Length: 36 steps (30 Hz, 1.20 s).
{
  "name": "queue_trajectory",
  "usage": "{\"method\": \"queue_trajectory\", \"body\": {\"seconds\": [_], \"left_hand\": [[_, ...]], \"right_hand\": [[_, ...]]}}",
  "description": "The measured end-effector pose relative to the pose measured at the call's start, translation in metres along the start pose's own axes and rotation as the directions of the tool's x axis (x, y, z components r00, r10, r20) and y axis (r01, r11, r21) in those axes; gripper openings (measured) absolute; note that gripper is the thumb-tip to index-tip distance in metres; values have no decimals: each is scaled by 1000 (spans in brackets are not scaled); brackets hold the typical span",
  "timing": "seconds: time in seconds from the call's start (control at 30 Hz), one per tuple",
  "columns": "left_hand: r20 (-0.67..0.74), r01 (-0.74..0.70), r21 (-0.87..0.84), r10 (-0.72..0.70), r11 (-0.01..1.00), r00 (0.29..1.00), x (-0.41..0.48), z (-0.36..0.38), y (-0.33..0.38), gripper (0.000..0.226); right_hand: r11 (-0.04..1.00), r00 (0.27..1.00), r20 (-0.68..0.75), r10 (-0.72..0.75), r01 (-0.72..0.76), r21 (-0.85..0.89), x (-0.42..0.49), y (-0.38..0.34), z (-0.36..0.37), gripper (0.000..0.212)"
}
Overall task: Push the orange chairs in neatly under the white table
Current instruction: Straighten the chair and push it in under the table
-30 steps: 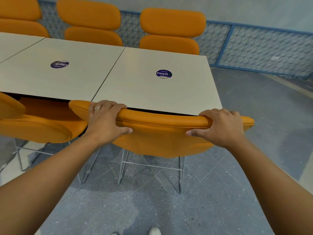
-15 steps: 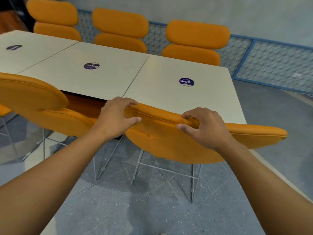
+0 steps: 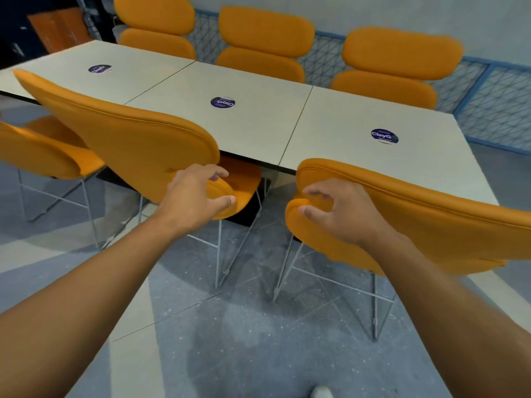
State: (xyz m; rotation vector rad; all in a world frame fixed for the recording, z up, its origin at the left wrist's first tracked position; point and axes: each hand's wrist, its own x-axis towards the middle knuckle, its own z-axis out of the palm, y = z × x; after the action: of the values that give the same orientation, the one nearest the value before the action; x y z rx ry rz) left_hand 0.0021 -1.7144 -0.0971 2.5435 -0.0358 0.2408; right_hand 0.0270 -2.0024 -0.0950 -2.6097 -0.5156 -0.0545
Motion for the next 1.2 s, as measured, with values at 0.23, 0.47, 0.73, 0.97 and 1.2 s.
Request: {"method": "queue_trajectory", "body": {"seconds": [0.23,0.47,0.73,0.97,1.2], "left_hand": [[-33,13,10,-13,1000,999,11,-42,-59,40],[-113,6,24,-4,1000,994,56,-81,-107,42],[-183,44,64,-31,997,983,135,-125,-166,35],[-177,92,72,-78,993,981,192,-146,-215,38],[-118,96,145,-79,985,990,233,-158,-262,37]], "right_hand": [[1000,999,47,-23,23,5,48,-51,29,45],[997,1000,20,-22,20,71,125,-93,57,63],[984,999,24,-26,22,177,235,-133,94,77],[972,985,164,-63,23,234,297,-161,113,79],[982,965,261,-39,-11,189,325,-189,128,75]]}}
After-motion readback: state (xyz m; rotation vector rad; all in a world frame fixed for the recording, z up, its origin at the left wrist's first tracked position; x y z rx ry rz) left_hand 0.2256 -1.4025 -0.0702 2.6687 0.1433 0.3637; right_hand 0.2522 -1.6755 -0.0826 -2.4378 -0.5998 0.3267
